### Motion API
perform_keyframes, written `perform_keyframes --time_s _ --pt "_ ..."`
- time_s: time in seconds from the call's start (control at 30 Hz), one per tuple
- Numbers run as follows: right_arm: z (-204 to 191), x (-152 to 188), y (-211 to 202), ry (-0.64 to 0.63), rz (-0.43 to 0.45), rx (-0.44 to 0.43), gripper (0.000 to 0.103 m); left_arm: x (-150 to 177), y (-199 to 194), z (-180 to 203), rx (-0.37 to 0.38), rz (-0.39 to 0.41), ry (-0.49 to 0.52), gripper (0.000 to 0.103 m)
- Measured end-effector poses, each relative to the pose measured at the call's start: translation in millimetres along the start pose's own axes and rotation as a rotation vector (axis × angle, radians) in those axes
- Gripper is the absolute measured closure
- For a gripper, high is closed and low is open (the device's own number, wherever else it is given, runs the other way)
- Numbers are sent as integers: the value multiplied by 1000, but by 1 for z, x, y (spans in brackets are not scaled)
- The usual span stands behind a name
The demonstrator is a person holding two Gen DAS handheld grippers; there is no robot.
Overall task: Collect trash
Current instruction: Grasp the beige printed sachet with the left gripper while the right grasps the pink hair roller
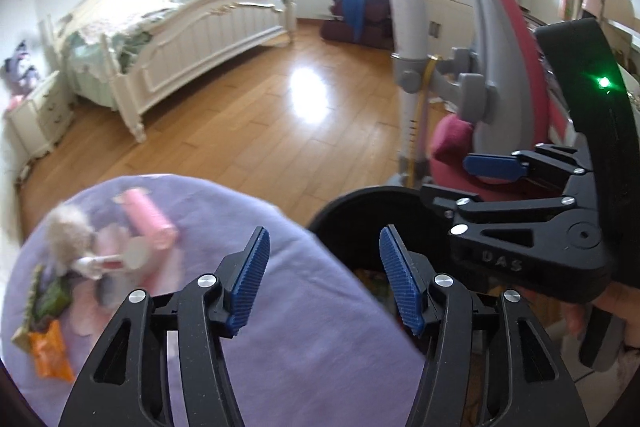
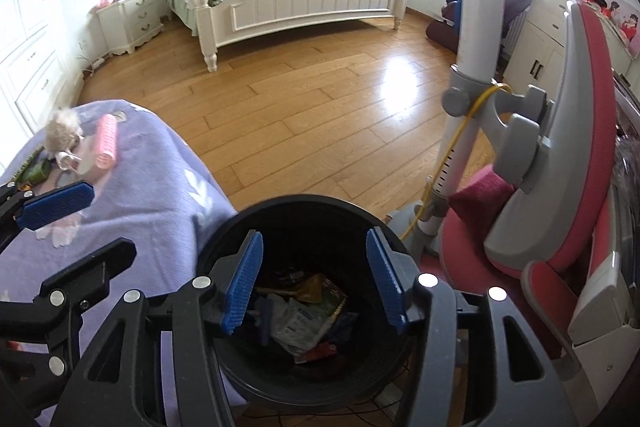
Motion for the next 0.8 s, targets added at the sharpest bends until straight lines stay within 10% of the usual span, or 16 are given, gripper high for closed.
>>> perform_keyframes --time_s 0.8 --pt "-161 -61 31 -195 -8 -253 49 45 -62 -233 -377 2 -303 45"
Point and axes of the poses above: each gripper's, at about its wrist camera, not at the fingertips, and y roughly the way its jaws point, z to its right, x to its underside, the point moved 1 cm from there along y, roughly the way its jaws point, and after that the axes turned 4 degrees about -y, right-handed, at the moved point
